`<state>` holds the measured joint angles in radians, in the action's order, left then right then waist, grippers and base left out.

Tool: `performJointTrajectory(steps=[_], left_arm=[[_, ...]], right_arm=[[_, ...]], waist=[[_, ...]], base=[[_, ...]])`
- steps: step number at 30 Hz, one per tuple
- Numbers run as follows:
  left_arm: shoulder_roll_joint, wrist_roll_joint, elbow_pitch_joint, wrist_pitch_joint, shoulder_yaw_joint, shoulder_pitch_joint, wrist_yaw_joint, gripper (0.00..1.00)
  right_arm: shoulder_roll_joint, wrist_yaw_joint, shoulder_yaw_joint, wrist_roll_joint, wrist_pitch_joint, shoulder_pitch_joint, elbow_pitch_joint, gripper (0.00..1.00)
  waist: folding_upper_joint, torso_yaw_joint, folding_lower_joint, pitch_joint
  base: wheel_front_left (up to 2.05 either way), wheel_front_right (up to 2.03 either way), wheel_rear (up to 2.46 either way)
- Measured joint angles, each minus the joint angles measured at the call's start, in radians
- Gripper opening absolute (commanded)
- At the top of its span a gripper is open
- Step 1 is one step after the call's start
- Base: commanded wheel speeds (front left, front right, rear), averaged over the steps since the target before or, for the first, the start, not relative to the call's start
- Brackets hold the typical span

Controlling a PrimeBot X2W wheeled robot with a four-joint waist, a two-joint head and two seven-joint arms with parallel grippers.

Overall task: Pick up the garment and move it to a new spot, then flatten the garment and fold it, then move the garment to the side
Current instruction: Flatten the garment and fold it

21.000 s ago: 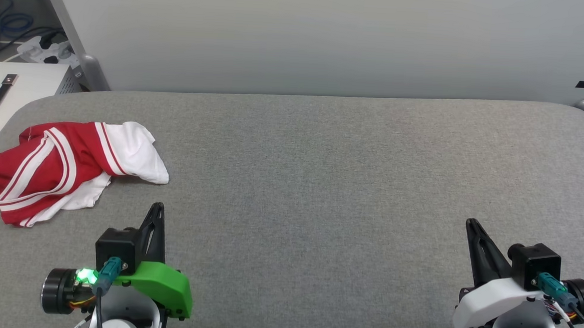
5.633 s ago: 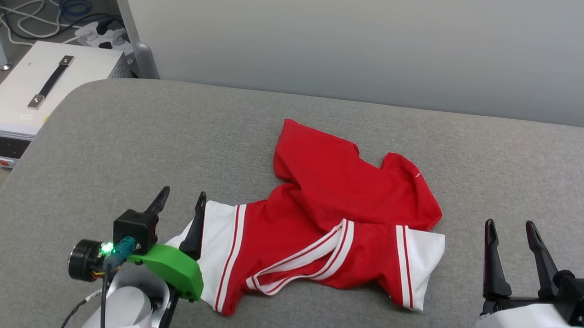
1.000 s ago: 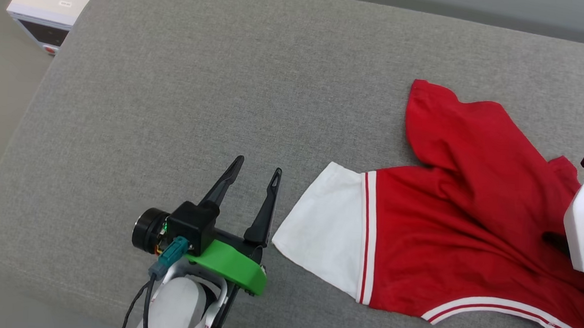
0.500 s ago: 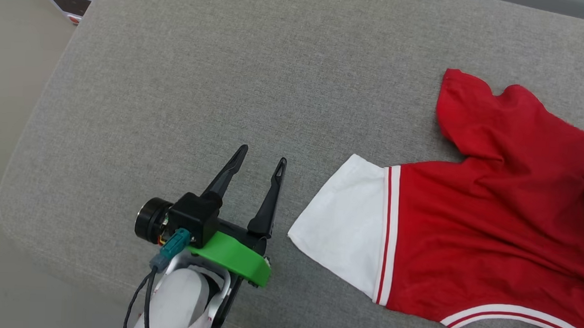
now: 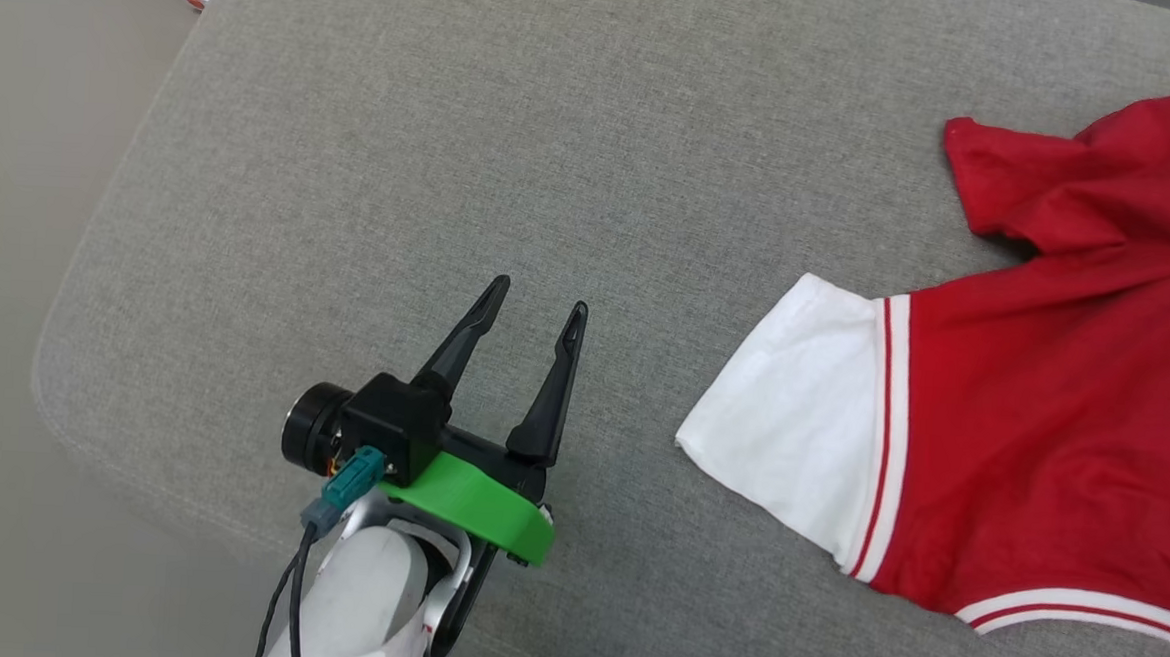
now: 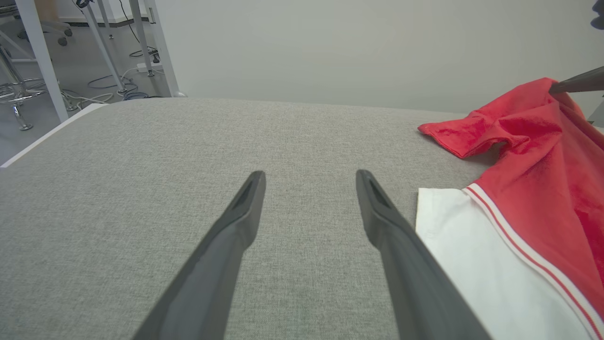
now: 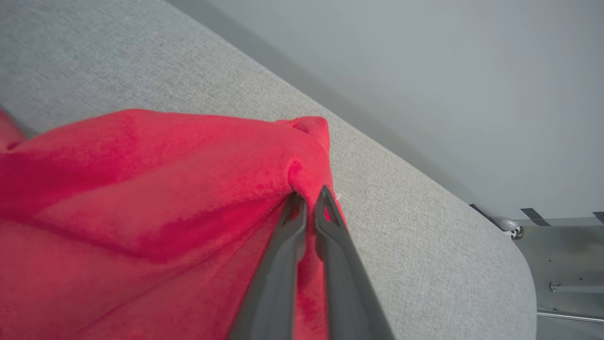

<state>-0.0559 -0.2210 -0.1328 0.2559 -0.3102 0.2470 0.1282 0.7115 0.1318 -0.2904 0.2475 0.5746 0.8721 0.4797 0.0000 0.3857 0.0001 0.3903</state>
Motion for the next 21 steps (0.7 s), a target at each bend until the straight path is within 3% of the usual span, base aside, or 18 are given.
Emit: performJointTrajectory(steps=[6,7,8,14,21], left_arm=[[0.000,-0.002,0.001,0.000,-0.004,0.000,0.000,1.00],[0.000,-0.002,0.000,0.000,-0.004,0.000,0.000,1.00],[0.000,-0.002,-0.002,0.000,-0.003,0.000,-0.001,1.00],[0.000,0.000,-0.012,0.000,0.012,-0.002,-0.001,1.00],[0.001,0.008,-0.026,0.000,0.037,-0.009,-0.001,1.00]], right_arm=[[-0.043,0.000,-0.001,-0.058,-0.160,0.052,0.163,0.01],[-0.053,0.000,-0.002,-0.058,-0.172,0.052,0.184,0.60],[-0.064,0.000,-0.004,-0.057,-0.184,0.051,0.209,1.00],[-0.109,0.000,-0.003,-0.025,-0.281,0.049,0.289,1.00],[-0.128,0.000,0.018,0.019,-0.470,0.013,0.288,1.00]], waist=[[0.0000,0.019,0.0000,0.002],[0.0000,0.019,0.0000,-0.001],[0.0000,0.018,0.0000,-0.005],[0.0000,-0.002,0.0000,-0.040],[0.0000,-0.045,0.0000,-0.101]], base=[[0.00,0.00,0.00],[0.00,0.00,0.00],[0.00,0.00,0.00],[0.00,0.00,0.00],[0.00,0.00,0.00]])
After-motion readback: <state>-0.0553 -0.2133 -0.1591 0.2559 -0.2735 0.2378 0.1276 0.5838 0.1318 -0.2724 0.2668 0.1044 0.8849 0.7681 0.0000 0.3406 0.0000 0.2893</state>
